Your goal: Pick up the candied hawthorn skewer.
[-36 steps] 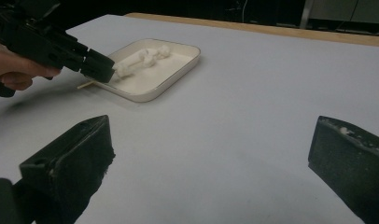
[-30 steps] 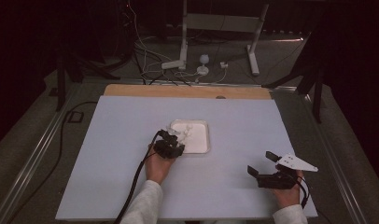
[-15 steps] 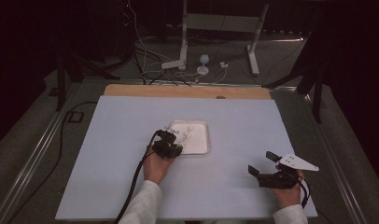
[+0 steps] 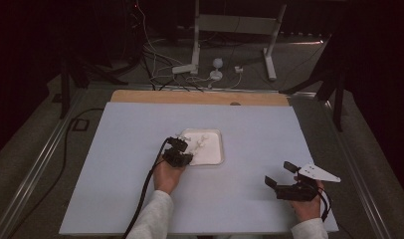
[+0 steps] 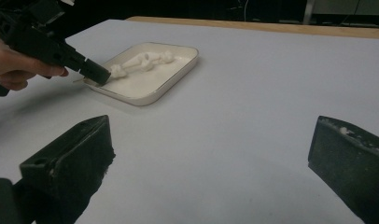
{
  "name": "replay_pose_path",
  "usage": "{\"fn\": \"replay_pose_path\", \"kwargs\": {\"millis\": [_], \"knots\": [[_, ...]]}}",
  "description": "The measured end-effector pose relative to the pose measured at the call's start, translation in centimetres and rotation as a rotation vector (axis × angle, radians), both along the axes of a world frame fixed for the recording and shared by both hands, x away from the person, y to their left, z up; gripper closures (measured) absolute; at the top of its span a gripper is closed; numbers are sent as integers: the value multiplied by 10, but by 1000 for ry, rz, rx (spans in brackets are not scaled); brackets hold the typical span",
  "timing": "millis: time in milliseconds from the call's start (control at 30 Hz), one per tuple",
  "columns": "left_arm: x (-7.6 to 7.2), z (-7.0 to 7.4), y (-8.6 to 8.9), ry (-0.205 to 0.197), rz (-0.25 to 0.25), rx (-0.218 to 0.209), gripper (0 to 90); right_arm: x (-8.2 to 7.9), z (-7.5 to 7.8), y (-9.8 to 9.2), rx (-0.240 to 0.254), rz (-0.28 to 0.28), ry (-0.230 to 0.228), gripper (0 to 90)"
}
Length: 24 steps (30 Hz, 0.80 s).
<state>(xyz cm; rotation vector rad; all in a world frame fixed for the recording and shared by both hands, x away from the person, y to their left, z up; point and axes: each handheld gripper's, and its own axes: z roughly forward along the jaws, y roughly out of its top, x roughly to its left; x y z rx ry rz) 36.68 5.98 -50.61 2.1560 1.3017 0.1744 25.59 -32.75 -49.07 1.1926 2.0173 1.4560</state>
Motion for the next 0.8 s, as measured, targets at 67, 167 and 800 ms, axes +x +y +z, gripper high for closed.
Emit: {"fn": "replay_pose_path", "kwargs": {"millis": [67, 167, 800], "knots": [[-1, 0, 1, -11, -5, -17, 897, 0, 0, -1, 4, -3, 1, 0], [-4, 3, 2, -25, -13, -52, 899, 0, 0, -4, 27, -8, 2, 0], [-23, 22, 30, -157, -37, -154, 898, 0, 1, -4, 32, -26, 0, 0]]}}
